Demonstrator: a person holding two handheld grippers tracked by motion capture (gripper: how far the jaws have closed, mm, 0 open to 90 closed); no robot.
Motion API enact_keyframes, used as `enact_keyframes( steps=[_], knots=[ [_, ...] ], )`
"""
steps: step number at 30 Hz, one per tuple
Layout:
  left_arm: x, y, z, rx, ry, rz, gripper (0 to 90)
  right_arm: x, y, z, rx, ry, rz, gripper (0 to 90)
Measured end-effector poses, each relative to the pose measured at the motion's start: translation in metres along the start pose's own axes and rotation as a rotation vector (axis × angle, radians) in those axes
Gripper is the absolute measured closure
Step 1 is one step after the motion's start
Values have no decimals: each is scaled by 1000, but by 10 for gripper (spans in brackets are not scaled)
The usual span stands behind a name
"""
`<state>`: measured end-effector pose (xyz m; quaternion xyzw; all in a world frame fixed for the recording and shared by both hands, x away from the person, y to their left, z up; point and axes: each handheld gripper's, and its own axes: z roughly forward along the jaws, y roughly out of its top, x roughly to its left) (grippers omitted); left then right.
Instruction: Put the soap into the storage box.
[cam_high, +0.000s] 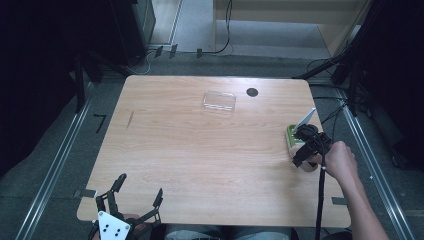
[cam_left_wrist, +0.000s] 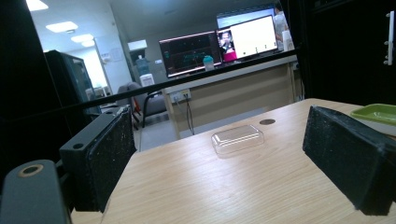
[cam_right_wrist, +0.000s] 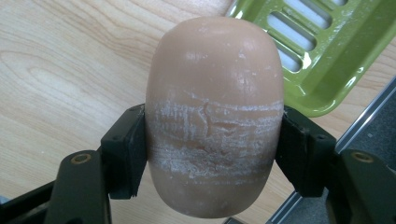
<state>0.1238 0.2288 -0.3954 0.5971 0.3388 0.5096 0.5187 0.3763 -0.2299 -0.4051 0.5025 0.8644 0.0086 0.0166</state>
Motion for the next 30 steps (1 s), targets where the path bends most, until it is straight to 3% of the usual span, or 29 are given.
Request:
enact_keyframes(
  steps=[30],
  knots=[
    [0,0,2,-1,-5,-2,99,-28,17,-10,-38,3,66,339]
  ],
)
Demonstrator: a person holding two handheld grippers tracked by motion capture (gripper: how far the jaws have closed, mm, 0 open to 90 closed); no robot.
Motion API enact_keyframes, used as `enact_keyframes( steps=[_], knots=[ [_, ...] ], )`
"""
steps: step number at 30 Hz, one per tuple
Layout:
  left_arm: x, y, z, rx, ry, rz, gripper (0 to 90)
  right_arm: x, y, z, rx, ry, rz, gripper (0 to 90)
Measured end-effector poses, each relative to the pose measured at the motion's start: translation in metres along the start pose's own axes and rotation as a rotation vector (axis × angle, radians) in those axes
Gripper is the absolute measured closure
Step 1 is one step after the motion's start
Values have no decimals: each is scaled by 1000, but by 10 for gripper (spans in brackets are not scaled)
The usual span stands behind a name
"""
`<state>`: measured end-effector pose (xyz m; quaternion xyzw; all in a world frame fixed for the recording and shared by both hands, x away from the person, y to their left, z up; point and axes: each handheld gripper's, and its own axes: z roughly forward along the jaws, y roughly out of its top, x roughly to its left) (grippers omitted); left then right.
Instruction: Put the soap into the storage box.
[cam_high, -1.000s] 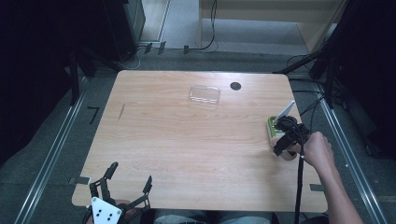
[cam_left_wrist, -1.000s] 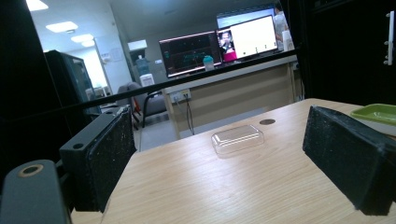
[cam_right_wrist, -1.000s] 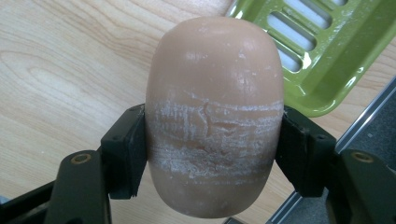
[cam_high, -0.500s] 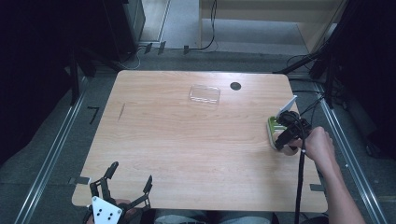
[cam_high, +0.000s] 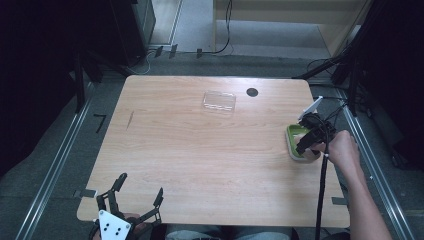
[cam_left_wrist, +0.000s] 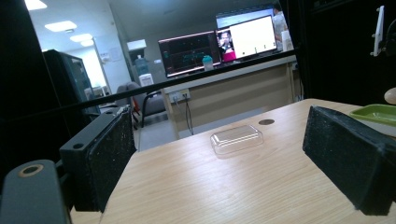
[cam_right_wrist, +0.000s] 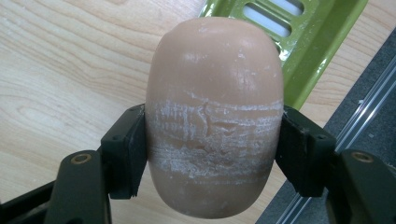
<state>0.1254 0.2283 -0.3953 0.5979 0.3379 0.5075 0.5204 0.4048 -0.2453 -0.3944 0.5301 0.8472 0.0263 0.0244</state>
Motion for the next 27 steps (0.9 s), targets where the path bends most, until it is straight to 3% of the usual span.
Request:
enact_keyframes(
  steps=[12,27],
  knots=[
    [0,0,0,-1,1,-3,99,-14,11,5,-19,0,49,339],
    [0,0,0,0,2,-4,99,-29,25,16,-49,21,149,339]
  ],
)
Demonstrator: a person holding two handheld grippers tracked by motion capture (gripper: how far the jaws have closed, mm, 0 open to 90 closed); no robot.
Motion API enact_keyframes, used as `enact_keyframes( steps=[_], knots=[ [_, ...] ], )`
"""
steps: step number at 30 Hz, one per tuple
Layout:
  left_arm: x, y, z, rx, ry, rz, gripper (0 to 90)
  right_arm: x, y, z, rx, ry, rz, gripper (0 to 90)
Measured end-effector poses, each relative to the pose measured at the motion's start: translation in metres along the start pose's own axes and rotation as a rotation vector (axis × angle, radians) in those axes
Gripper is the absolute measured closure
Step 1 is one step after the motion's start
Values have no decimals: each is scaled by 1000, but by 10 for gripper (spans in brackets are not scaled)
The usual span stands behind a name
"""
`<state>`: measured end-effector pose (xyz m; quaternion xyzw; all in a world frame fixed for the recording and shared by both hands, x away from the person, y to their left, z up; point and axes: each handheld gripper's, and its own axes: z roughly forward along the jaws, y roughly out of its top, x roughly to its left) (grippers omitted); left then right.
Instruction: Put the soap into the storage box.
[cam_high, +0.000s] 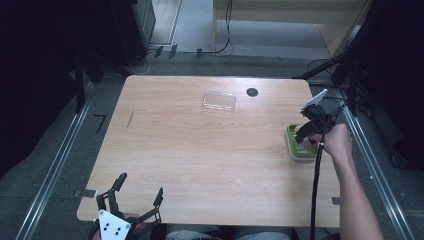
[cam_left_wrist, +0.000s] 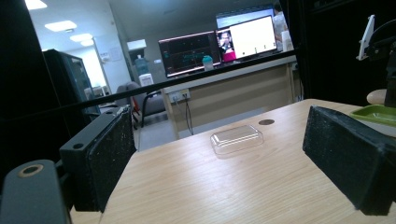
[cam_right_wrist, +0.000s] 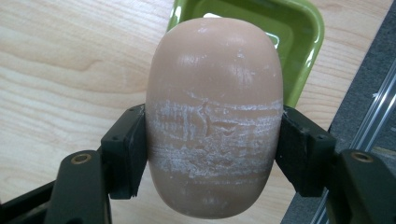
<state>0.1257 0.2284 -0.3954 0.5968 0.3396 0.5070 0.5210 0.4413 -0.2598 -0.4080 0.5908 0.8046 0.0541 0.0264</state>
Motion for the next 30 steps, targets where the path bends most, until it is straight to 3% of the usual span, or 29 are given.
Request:
enact_keyframes(
  steps=[19,30],
  knots=[
    [0,0,0,1,-1,2,99,-10,5,16,-23,44,88,339],
    [0,0,0,1,-2,1,99,-12,8,29,-10,35,108,339]
  ],
)
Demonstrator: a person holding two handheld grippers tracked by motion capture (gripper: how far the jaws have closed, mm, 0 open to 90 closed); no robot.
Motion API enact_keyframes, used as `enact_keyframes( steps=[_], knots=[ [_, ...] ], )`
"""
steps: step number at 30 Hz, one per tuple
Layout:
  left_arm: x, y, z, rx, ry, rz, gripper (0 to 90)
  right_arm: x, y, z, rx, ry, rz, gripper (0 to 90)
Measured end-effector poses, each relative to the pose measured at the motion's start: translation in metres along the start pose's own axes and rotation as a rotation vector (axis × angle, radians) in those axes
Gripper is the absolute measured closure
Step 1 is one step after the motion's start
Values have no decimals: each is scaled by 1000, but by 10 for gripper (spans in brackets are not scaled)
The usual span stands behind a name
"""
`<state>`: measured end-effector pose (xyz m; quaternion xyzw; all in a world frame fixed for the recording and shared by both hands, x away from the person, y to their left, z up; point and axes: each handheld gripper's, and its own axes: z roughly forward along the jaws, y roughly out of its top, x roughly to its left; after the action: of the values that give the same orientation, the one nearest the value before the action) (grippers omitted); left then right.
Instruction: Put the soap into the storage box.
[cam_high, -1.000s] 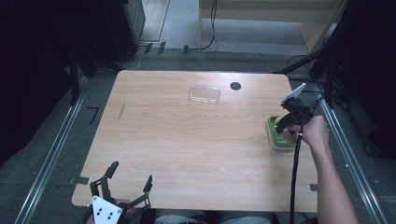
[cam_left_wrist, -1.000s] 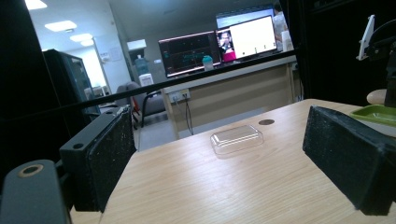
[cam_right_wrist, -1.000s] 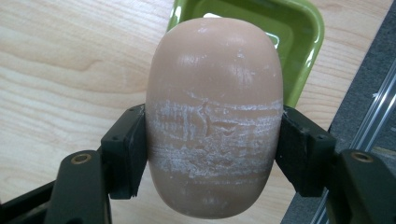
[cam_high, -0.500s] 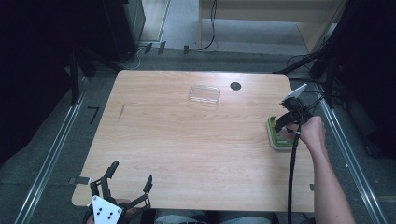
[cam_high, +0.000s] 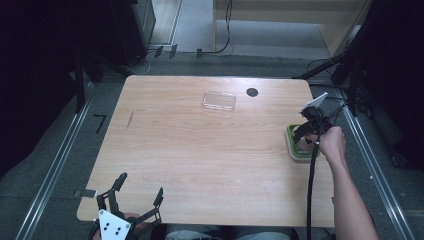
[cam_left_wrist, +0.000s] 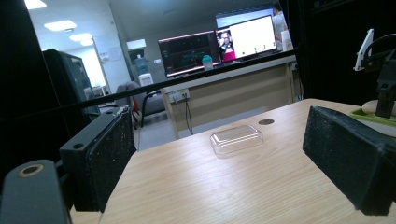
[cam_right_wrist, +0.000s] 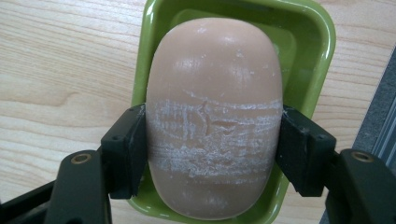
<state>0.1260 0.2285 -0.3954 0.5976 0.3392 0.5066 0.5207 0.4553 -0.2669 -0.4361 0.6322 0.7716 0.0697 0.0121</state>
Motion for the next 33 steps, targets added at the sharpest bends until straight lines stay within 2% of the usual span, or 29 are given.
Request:
enact_keyframes(
  steps=[21,33],
  knots=[
    [0,0,0,1,-1,0,99,1,4,12,6,-36,46,339],
    [0,0,0,0,-1,0,99,3,4,14,7,-58,52,339]
  ],
)
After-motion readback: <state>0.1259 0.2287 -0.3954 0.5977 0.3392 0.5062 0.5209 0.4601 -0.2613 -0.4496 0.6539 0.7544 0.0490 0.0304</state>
